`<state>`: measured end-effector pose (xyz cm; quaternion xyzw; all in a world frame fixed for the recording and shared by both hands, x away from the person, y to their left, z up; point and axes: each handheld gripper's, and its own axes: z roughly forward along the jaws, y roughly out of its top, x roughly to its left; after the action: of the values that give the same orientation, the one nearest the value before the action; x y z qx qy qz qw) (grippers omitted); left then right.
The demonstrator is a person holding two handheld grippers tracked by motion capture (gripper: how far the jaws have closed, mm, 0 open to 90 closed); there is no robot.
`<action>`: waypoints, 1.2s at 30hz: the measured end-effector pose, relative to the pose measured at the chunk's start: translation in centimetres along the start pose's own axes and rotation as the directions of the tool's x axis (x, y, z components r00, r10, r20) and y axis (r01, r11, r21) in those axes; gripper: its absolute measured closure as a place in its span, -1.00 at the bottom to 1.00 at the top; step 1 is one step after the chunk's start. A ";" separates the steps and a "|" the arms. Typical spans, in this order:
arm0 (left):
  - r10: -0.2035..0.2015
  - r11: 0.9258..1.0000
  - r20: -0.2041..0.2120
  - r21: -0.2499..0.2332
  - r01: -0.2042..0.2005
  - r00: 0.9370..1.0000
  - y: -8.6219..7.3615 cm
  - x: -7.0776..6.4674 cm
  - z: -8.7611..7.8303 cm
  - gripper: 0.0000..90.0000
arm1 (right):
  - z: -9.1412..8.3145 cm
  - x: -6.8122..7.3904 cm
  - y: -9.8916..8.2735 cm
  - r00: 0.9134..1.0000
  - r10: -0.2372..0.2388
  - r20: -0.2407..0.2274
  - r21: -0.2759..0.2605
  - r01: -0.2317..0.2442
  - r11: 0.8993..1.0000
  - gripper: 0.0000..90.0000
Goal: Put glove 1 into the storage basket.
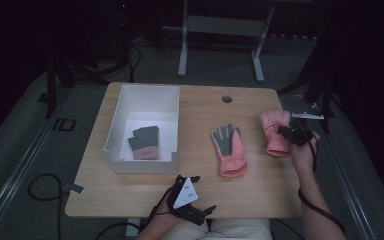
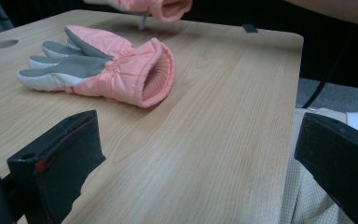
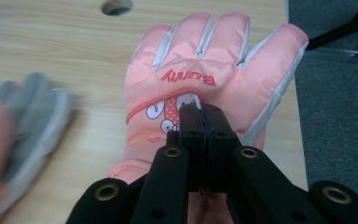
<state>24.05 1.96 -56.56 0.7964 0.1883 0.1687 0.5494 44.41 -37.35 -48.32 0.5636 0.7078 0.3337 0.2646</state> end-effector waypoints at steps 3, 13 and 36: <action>0.010 1.000 0.004 -0.001 -0.010 1.000 0.1 -0.1 0.2 -0.99 | -3.0 1.6 -0.7 1.000 -0.005 0.023 -0.027 0.006 1.000 0.96; 0.015 1.000 0.032 -0.007 -0.015 0.999 0.4 -0.1 0.6 -0.99 | -3.4 2.4 -4.8 0.998 0.013 0.060 0.015 -0.014 1.000 0.95; 0.054 0.999 0.042 0.004 -0.054 0.998 0.5 -0.6 1.0 -0.99 | -2.6 1.3 -5.0 0.988 -0.150 -0.045 0.071 0.153 0.986 0.45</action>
<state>24.05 0.70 -56.46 0.8060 0.1556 0.1663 0.5463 39.02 -37.26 -50.54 0.5110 0.7655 0.2973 0.2541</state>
